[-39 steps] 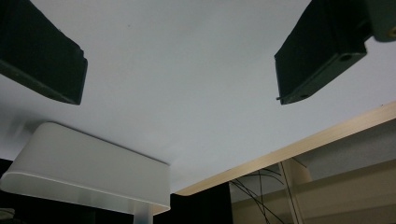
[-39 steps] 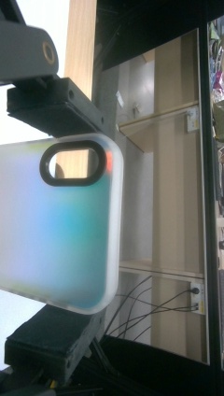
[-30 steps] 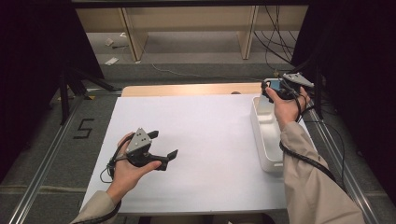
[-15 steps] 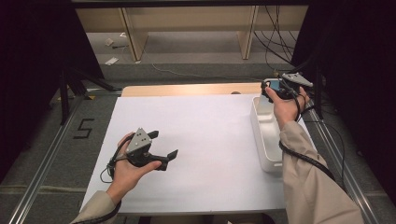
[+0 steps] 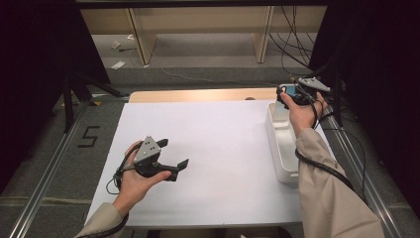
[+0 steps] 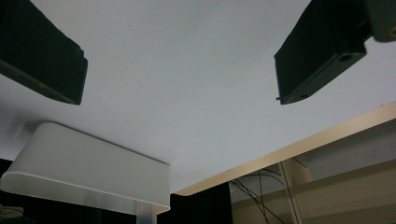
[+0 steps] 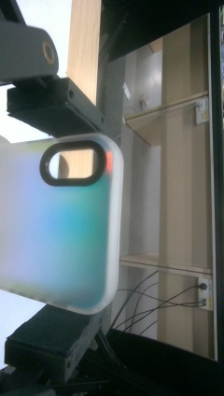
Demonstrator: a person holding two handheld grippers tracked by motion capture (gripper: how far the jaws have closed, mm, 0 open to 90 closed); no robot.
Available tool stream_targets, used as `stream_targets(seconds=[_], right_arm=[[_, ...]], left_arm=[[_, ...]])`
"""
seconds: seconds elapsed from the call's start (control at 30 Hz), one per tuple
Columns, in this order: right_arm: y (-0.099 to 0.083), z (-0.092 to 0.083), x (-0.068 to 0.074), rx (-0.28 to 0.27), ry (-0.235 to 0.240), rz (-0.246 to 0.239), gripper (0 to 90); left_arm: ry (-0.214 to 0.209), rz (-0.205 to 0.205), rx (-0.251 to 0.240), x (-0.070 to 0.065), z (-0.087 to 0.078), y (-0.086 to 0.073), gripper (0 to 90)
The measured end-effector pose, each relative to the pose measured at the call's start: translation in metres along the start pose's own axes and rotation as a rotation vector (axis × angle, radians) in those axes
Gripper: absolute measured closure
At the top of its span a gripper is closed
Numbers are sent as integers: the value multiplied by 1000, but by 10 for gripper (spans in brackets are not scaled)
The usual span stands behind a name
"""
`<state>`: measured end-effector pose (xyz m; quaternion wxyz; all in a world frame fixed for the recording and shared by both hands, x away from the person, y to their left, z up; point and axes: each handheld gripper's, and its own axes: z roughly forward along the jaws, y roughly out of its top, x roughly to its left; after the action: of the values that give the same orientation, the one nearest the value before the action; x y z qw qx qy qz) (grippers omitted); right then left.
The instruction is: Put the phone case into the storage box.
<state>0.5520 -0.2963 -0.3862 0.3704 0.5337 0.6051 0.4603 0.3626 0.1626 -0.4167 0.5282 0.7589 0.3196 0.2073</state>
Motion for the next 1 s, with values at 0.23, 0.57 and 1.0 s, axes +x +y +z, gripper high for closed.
stream_targets(seconds=[0.23, 0.57, 1.0], right_arm=[[-1, 2, 0, 4, -1, -5, 182], [-3, 5, 1, 16, -6, -12, 181], [-6, 9, 2, 32, -10, -18, 181]], left_arm=[[0, -1, -1, 0, 0, 0, 17], [-1, 0, -1, 0, 0, 0, 17], [-1, 0, -1, 0, 0, 0, 17]])
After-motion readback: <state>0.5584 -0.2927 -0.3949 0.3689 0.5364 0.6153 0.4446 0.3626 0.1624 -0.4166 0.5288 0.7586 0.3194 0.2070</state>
